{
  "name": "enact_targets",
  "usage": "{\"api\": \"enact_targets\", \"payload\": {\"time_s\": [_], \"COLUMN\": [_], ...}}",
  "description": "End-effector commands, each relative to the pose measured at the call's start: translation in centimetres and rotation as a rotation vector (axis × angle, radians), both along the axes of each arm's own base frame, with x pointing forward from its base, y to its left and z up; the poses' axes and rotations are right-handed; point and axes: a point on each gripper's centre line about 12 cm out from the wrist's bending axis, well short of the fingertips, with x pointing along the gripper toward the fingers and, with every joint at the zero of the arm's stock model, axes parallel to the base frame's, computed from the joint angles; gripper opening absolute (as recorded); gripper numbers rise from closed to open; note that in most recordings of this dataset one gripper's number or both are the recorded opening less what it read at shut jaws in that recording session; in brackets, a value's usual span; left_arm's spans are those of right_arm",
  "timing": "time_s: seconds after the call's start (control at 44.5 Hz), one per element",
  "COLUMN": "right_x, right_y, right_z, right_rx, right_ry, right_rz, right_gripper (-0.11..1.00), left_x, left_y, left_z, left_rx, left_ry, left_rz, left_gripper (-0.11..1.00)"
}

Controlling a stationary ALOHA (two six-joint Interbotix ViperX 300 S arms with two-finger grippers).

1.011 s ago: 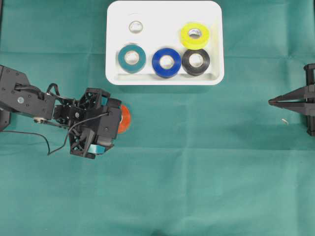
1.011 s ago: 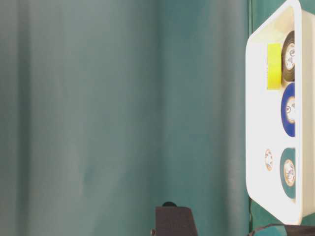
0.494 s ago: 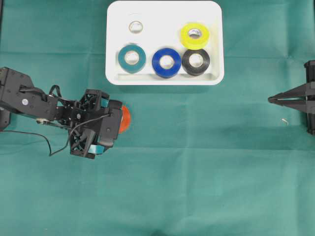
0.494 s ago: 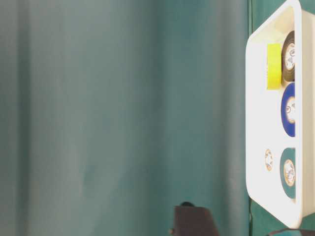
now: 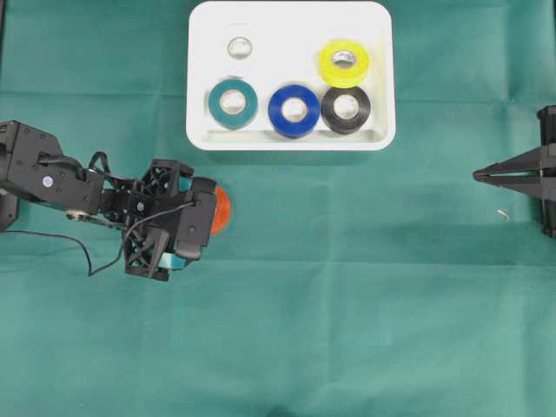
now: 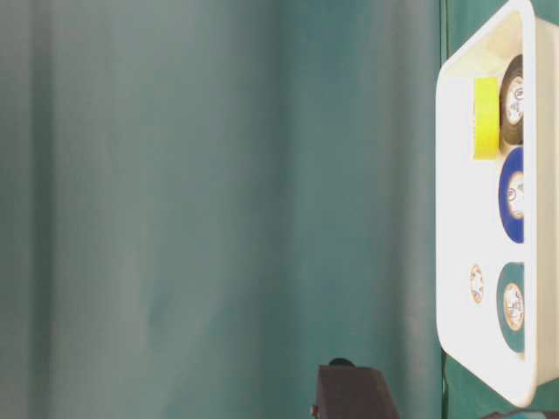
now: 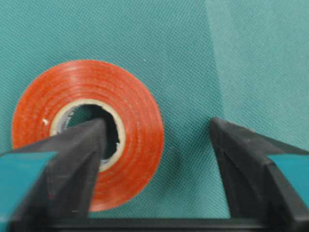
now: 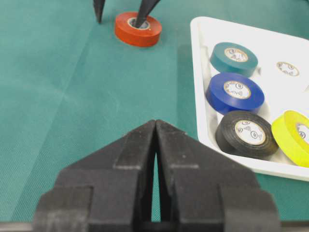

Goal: Put the tape into the white case with the left arm.
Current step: 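Lower the left gripper into the orange roll's core and close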

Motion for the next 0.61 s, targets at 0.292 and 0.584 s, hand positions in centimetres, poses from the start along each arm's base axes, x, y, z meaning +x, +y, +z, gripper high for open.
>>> {"api": "enact_targets", "payload": {"time_s": [0.292, 0.584], "right_x": [0.3, 0.4], "right_y": [0.0, 0.0], "right_z": [0.7, 1.0], "right_rx": [0.000, 0.002], "right_ry": [-0.021, -0.028], "right_rz": [0.000, -0.001], "right_gripper": [-0.09, -0.09], "left_x": [0.5, 1.0], "left_y": [-0.1, -0.2], "left_z": [0.6, 2.0], "left_rx": [-0.004, -0.010], "left_ry": [-0.029, -0.065], "left_rz": [-0.001, -0.002], "left_gripper": [0.26, 0.26]}}
